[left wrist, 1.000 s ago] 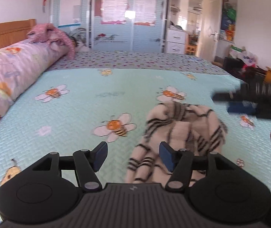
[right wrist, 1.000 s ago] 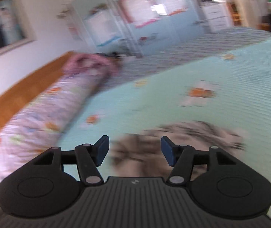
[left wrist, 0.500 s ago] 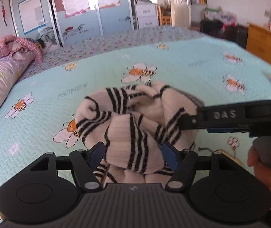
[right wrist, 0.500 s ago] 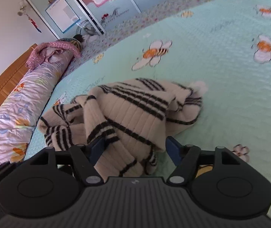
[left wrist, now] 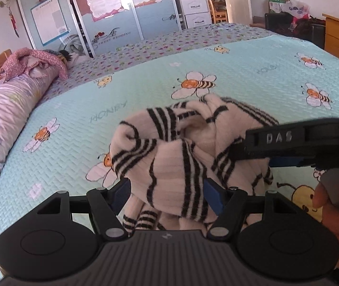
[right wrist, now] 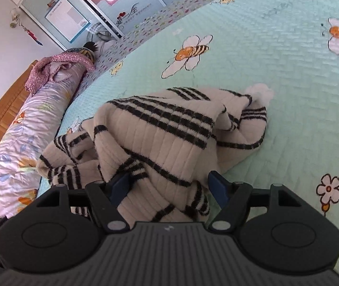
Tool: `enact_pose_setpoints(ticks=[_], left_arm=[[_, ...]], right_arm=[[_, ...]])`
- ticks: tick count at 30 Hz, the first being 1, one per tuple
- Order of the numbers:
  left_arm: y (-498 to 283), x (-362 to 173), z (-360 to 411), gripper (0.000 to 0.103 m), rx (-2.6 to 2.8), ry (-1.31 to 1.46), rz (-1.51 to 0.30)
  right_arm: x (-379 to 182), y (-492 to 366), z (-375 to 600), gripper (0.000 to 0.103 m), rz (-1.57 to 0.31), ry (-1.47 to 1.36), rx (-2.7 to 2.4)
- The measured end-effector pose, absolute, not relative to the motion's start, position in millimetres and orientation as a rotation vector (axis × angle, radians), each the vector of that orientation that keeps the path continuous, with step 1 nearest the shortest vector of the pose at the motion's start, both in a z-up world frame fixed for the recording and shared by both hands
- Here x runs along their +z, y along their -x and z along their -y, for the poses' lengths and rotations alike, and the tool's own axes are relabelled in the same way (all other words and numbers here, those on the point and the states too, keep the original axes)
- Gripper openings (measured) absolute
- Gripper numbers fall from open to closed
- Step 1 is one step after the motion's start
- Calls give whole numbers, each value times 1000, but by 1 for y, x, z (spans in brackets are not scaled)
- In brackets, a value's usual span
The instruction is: Fold clothes
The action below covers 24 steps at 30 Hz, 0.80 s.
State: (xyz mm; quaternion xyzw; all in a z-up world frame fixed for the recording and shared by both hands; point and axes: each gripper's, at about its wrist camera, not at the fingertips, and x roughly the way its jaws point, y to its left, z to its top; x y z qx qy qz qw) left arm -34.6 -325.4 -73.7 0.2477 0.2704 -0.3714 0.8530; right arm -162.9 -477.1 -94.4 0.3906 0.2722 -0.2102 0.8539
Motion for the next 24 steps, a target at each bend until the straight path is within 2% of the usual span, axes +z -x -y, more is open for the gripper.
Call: enact_pose_setpoints(ticks=[24], left_arm=[[30, -55, 342, 72, -801, -478, -572]], right_arm=[[-92, 146, 474, 74, -574, -820, -444]])
